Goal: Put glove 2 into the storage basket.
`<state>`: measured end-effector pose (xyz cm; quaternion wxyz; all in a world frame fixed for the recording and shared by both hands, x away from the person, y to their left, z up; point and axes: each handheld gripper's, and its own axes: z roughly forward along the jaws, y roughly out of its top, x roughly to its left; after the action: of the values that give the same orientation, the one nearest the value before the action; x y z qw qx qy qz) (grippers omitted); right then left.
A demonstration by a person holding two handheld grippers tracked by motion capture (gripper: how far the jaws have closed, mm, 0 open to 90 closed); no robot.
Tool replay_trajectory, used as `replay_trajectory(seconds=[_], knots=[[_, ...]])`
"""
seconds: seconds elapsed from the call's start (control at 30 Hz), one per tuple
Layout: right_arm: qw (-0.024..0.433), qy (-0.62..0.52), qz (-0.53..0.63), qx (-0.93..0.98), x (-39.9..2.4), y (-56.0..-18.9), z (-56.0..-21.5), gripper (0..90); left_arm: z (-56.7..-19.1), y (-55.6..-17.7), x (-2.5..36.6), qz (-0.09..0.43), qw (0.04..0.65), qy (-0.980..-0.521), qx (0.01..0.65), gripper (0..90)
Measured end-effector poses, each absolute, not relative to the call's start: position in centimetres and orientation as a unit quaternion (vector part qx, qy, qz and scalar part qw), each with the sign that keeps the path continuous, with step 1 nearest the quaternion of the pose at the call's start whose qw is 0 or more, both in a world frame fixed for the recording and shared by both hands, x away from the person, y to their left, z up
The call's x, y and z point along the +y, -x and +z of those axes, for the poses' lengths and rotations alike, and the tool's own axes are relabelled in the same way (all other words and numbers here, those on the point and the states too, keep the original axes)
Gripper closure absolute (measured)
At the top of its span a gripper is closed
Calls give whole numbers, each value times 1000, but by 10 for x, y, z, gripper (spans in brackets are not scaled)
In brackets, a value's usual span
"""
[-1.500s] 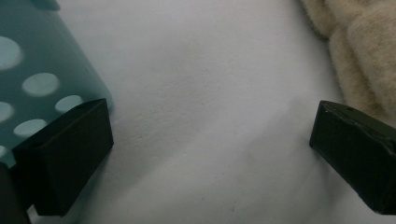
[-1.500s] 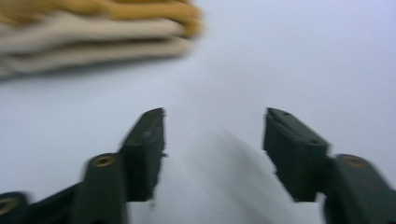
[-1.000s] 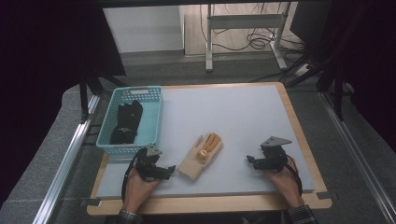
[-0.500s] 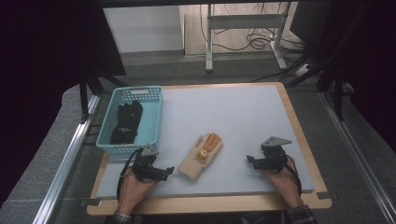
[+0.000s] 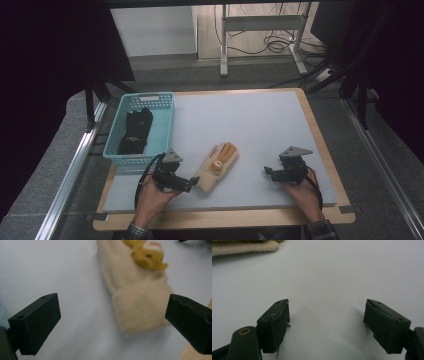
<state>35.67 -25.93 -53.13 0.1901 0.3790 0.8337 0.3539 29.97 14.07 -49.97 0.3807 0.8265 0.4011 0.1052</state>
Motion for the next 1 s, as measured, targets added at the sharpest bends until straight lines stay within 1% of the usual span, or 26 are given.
replay_trajectory(seconds=[0.23,0.53,0.67,0.73,0.77,0.83,0.9,1.0], knots=[[190,-379,354,834,-259,-357,-531,205,-501,-320,102,94,361,-843,389,0],[190,-379,354,834,-259,-357,-531,205,-516,-336,71,83,326,-857,391,0],[190,-379,354,834,-259,-357,-531,205,-527,-337,58,97,287,-872,384,0],[190,-379,354,834,-259,-357,-531,205,-532,-337,53,104,275,-876,381,0],[190,-379,354,834,-259,-357,-531,205,-532,-337,53,102,281,-874,384,0],[190,-379,354,834,-259,-357,-531,205,-530,-337,55,106,284,-868,393,44],[190,-379,354,834,-259,-357,-531,205,-528,-337,57,105,284,-871,387,145],[190,-379,354,834,-259,-357,-531,205,-525,-337,58,104,281,-873,386,263]])
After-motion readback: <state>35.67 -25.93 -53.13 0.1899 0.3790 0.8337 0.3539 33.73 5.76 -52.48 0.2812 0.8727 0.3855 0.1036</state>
